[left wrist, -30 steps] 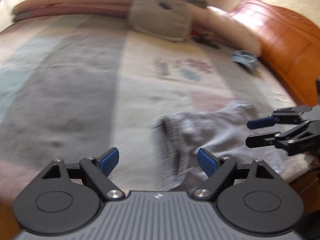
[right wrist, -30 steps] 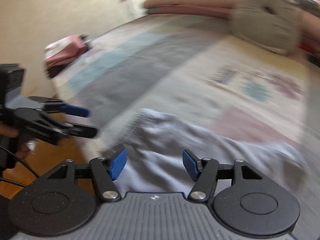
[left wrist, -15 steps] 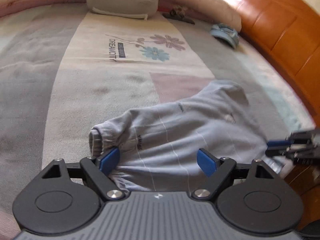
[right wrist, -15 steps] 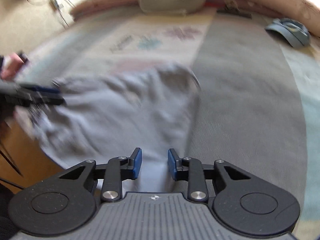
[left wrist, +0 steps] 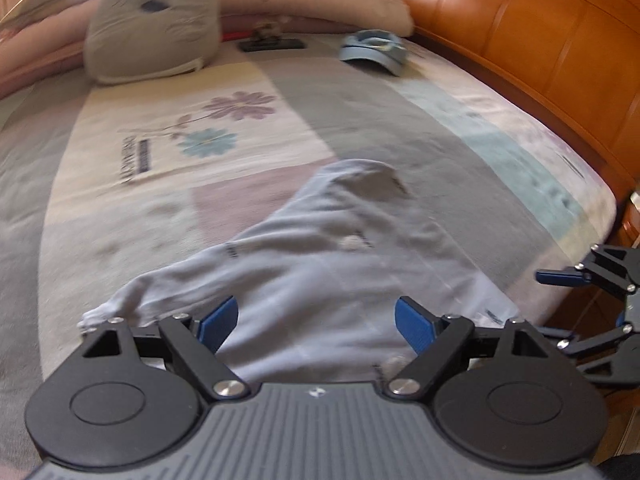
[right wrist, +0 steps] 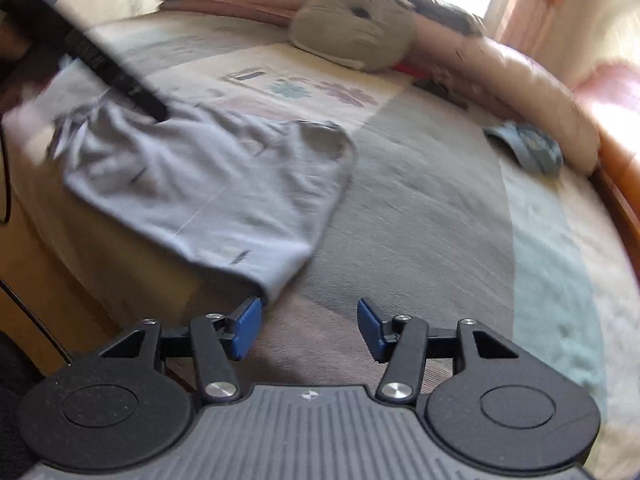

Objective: Fold clothes

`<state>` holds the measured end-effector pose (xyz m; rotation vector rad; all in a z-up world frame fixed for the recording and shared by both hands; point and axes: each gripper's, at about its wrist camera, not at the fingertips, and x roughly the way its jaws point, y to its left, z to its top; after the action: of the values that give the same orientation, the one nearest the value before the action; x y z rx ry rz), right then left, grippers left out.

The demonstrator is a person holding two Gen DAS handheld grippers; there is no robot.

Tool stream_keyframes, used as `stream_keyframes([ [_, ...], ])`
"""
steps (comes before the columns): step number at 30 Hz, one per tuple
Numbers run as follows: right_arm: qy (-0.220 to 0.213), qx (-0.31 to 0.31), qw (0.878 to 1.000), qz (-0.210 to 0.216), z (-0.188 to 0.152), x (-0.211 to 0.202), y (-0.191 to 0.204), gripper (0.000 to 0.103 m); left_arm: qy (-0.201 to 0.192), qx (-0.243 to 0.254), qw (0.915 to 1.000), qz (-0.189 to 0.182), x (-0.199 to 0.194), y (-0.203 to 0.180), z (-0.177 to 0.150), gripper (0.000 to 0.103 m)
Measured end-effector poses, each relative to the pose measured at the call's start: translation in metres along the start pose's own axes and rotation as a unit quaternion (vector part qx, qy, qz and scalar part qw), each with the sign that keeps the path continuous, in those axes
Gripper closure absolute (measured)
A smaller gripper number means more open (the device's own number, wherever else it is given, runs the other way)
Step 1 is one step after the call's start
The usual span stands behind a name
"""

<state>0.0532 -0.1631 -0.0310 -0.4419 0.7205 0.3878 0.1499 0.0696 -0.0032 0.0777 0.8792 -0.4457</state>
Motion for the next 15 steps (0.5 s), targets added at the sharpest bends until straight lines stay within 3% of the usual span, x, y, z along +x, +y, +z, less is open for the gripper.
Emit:
stream_keyframes([
  [5, -0.04, -0.072, 0.996, -0.044, -0.006, 0.001, 0.025, 0.04, -0.018, 0.029, 0.9994, 0.01, 0.0, -0.016, -0.006, 0.016],
  [10, -0.078, -0.151, 0.982, -0.079, -0.013, 0.004, 0.041, 0.039, -0.05, 0.053, 0.9971, 0.024, -0.004, -0.028, -0.015, 0.015],
  [15, -0.096, -0.192, 0.97, -0.112, -0.018, 0.01, 0.049, 0.038, -0.065, 0.055, 0.9957, 0.037, -0.006, -0.034, -0.025, 0.015],
])
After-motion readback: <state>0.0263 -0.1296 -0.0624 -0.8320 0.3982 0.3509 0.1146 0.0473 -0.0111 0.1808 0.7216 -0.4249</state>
